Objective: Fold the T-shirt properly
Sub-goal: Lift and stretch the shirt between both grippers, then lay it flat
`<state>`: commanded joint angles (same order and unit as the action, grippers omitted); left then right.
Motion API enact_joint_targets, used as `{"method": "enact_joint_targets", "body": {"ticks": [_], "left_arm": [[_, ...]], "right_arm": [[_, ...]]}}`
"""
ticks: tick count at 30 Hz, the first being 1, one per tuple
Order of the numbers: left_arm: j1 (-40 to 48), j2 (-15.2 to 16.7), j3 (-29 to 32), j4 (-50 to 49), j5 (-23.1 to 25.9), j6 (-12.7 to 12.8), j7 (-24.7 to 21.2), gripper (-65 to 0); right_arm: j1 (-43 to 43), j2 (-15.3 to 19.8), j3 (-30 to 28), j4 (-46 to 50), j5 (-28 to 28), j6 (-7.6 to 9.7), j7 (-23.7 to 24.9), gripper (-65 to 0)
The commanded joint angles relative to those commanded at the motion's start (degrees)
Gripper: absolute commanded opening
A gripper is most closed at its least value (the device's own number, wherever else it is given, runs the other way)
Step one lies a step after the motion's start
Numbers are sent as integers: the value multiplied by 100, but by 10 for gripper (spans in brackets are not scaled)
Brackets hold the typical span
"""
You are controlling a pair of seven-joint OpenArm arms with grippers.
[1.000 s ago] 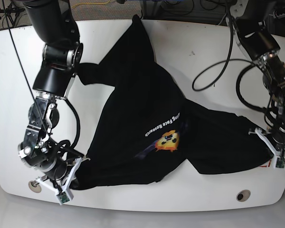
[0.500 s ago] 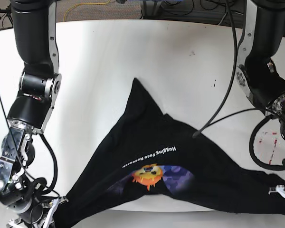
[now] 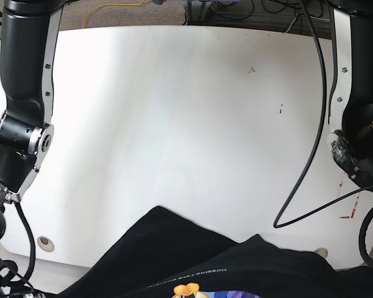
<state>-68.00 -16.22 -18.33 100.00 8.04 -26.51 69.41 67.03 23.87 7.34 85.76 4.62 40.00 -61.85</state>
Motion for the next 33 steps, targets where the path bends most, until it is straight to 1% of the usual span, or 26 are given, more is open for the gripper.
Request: {"method": "enact_joint_targets", "body": {"ticks": [3, 6, 11, 13, 15, 16, 17, 18, 20, 22, 26, 30, 31, 33], "left_arm": [[273, 18, 0, 18, 0, -9, 0, -650], [598, 26, 0, 141, -9, -9, 0, -650], [1380, 35, -18, 519, -9, -9, 9, -650], [1653, 53, -26, 598, -9, -9, 9, -650], [2101, 97, -44, 712, -18, -18, 9, -650], [2189, 97, -44, 738, -18, -26, 9, -650], [2514, 97, -53, 844, -18, -105, 9, -650], [2637, 97, -79, 888, -18, -167, 0, -650], [3138, 105, -246, 1046, -18, -387, 0, -650], [3604, 114, -413, 1090, -18, -545, 0, -650], [4281, 114, -659, 1099, -18, -730, -26, -650], [4809, 114, -879, 1116, -18, -905, -26, -650], [5046, 114, -1011, 1116, -18, -1002, -35, -650], [5275, 114, -1152, 1116, -18, -1108, -35, -650]], "right_arm": [[-237, 35, 62, 18, 0, 0, -141, -650], [-607, 18, 281, 246, 0, 0, -185, -650], [-1574, -9, 642, 809, 0, 0, -255, -650], [-1899, -88, 712, 932, 0, 0, -255, -650], [-2470, -220, 941, 1187, 0, 0, -255, -650], [-2611, -255, 1002, 1248, 0, 0, -255, -650], [-2998, -334, 1169, 1433, 0, 0, -255, -650], [-3147, -369, 1213, 1512, 0, 0, -255, -650], [-3684, -536, 1327, 1749, -9, 0, -255, -650], [-4158, -659, 1363, 1908, -9, 0, -237, -650], [-4870, -809, 1407, 2066, -9, 0, -167, -650], [-5433, -1011, 1662, 2154, -9, 0, 35, -650], [-5662, -1081, 1749, 2136, -9, 0, 114, -650], [-5873, -1125, 1820, 2127, -9, 0, 167, -650]]}}
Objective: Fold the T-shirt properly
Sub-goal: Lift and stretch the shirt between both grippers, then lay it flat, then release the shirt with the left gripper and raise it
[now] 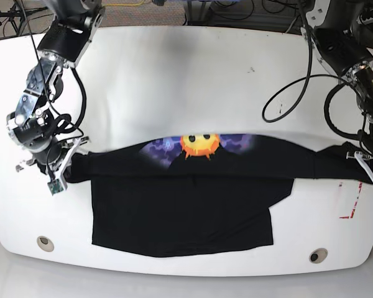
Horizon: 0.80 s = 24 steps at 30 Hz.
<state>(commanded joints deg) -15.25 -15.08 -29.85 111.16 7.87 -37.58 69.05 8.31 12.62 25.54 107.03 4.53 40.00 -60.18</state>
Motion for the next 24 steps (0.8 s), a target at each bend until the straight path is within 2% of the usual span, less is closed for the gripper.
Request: {"method": "enact_joint_targets", "body": {"ticks": [4, 24], "left_arm": [[466, 0, -237, 0, 0, -242, 0, -650], [2268, 0, -1116, 53, 9, -242, 0, -650]], "right_arm": [[-404, -26, 18, 0, 0, 0, 9, -650], [-1591, -44, 18, 35, 0, 0, 18, -650]]}}
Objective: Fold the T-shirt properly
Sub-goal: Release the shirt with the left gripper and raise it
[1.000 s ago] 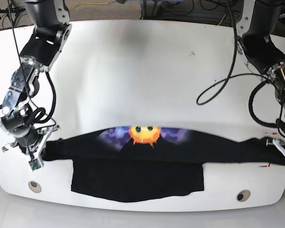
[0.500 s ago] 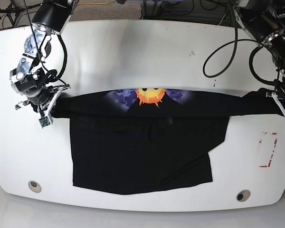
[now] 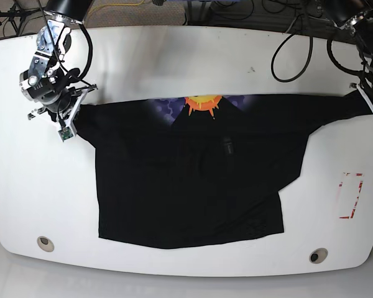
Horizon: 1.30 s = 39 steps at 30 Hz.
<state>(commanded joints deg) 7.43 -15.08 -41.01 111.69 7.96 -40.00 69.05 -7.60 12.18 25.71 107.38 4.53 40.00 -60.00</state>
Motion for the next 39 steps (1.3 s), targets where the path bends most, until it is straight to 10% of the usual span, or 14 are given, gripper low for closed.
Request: {"method": "enact_joint_targets", "body": {"ticks": [20, 30, 39], "left_arm": [[932, 211, -466, 62, 9, 0, 0, -650], [905, 273, -273, 44, 26, 0, 0, -314], [299, 237, 18, 26, 44, 0, 0, -294]], "right_arm": [[-352, -9, -44, -18, 9, 0, 97, -650], [-343, -9, -44, -26, 9, 0, 105, -650], [-325, -202, -35, 0, -9, 0, 105, -650]]}}
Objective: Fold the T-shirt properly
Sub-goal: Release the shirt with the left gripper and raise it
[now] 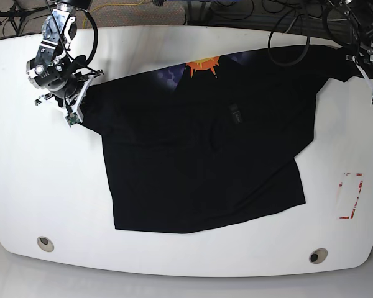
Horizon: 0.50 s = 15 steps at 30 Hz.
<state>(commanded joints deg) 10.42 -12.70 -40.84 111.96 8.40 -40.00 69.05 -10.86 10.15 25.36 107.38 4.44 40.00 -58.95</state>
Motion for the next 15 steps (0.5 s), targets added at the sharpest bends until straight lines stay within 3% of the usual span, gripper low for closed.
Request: {"method": "enact_joint_targets", "body": {"ticks": [10, 15], "left_arm": [[-774, 0, 237, 9, -53, 0, 79, -293], [-1055, -167, 220, 9, -35, 0, 563, -296]], "right_arm": [[18, -264, 0, -9, -44, 0, 0, -650], [18, -273, 0, -35, -44, 0, 0, -650]]}}
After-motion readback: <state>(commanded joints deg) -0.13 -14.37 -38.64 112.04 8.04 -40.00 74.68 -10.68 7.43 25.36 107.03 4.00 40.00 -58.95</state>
